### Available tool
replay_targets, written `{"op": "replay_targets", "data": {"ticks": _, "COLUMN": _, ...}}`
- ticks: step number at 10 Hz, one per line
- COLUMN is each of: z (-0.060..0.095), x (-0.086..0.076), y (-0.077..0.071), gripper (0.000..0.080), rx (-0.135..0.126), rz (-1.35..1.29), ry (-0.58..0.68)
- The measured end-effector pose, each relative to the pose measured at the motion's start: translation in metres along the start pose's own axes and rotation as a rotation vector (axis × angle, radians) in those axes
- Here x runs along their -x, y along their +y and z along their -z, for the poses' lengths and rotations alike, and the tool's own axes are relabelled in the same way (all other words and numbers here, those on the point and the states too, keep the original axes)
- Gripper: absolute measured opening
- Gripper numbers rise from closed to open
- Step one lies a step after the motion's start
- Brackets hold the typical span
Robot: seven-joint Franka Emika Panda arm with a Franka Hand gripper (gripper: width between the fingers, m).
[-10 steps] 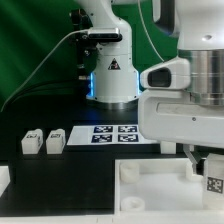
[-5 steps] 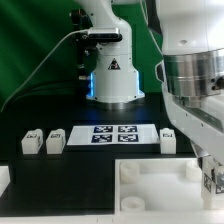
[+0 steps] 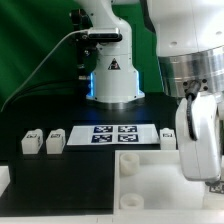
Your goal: Assemble one leg
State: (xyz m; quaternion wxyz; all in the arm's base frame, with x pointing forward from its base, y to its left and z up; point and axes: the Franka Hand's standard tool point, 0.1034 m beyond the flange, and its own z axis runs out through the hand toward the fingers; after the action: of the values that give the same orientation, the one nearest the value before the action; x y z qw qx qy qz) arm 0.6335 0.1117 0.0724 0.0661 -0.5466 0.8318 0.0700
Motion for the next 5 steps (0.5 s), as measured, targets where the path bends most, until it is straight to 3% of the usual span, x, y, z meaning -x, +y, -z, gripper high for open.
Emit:
{"op": "replay_targets", "data": {"ticks": 1, "z": 0.0008, "x": -0.0005, "y": -0.0003, "gripper": 0.0294, "rx": -0.004, "rz": -0.036, "ry": 0.007}}
{"op": "replay_targets", "data": {"ticks": 2, "z": 0.0004, "x": -0.0003, "y": 0.0009, "gripper": 0.0366, "rx": -0.003, "rz": -0.014, "ry": 0.016}}
{"op": "replay_targets", "data": {"ticks": 3, "z": -0.0009, "x": 0.0004, "y": 0.0021, "gripper": 0.0366, "rx": -0.001, "rz": 0.003, "ry": 0.016}}
{"op": "replay_targets", "data": {"ticks": 4, "z": -0.0010, "x": 0.0002, "y": 0.0021, "gripper": 0.0553, "rx": -0.001, "rz": 0.003, "ry": 0.016}}
{"op": "replay_targets", "data": {"ticks": 5, "z": -0.0014, "x": 0.0005, "y": 0.0026, "gripper": 0.0553, "rx": 0.000, "rz": 0.005, "ry": 0.016}}
